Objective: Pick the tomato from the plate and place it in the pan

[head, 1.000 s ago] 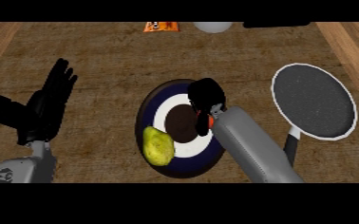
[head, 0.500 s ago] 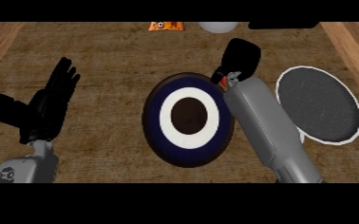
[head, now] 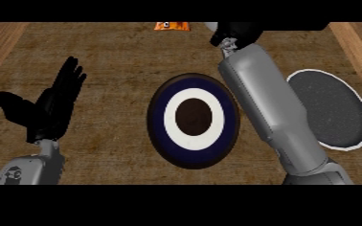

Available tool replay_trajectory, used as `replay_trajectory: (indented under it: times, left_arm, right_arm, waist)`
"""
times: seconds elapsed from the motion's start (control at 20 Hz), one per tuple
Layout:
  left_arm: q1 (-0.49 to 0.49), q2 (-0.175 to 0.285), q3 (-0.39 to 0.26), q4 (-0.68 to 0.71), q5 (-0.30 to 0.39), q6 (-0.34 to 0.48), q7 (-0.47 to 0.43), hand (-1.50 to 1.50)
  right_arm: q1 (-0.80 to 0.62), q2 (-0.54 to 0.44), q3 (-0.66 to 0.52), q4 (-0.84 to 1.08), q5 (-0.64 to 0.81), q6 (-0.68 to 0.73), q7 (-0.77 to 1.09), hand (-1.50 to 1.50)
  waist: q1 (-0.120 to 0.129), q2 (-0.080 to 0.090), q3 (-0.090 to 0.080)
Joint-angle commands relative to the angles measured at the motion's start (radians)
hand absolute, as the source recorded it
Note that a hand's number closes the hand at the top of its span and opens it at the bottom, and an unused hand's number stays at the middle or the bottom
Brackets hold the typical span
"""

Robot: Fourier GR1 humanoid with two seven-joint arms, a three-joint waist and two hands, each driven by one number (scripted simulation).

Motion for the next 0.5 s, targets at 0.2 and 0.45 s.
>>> replay_trajectory:
  times: [0.2,0.45]
  left_arm:
    - [0.003,-0.007,0.010,0.026,-0.009,-0.002,-0.029,0.00]
    - [0.024,-0.025,-0.006,0.001,-0.043,0.029,-0.031,0.00]
  right_arm:
    - [0.052,-0.085,-0.083,-0.115,0.075,0.029,0.115,1.50]
    - [0.170,-0.139,-0.144,-0.256,0.088,-0.014,0.073,1.50]
  waist:
    - [-0.016,-0.001,0.001]
    - [-0.016,-0.002,0.001]
